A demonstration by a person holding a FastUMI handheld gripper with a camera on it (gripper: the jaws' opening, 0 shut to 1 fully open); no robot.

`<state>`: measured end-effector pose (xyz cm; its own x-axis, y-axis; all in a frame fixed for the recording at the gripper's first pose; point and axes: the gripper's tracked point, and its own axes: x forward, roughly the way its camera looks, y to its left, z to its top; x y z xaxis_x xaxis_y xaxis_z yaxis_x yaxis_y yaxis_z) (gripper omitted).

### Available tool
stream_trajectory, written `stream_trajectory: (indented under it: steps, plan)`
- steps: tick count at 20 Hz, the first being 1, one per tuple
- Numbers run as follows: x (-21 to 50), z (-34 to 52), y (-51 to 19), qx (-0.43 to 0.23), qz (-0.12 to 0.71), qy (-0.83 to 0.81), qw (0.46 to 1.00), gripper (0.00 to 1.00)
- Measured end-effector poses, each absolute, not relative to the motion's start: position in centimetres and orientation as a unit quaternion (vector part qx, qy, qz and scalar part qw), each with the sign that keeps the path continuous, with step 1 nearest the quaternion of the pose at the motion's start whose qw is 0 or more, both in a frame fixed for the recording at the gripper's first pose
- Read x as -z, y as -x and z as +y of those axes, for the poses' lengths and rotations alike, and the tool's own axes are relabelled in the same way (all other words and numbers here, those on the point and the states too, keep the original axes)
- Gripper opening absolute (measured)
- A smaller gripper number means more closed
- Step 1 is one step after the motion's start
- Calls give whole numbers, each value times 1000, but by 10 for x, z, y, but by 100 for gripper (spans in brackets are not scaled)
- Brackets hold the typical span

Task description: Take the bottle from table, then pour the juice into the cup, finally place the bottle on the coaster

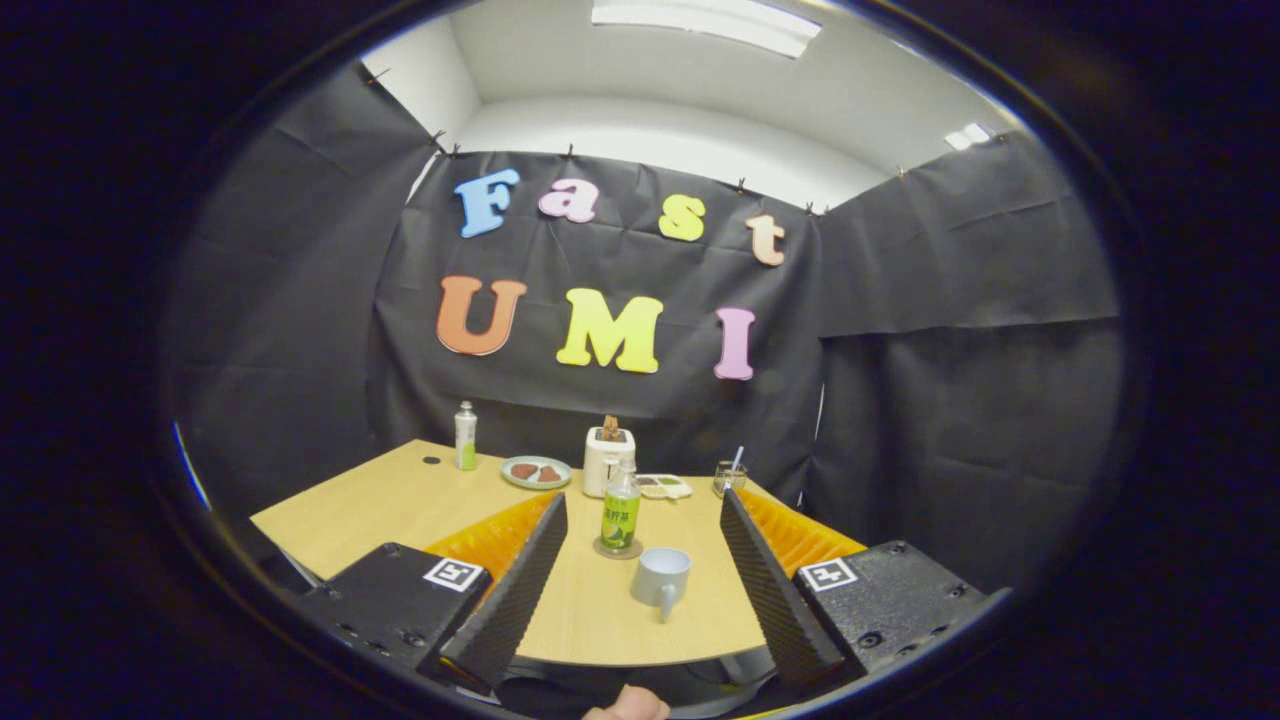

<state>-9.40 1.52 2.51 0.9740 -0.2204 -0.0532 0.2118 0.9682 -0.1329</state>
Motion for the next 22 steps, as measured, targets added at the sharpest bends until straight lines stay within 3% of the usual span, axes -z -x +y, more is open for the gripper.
stream_trajectory:
  steps: [5, 22]
  plan:
    - [-24, 13, 96, 118, 38, 60, 990, 99]
    - [-8, 49, 52, 32, 52, 34, 998, 99]
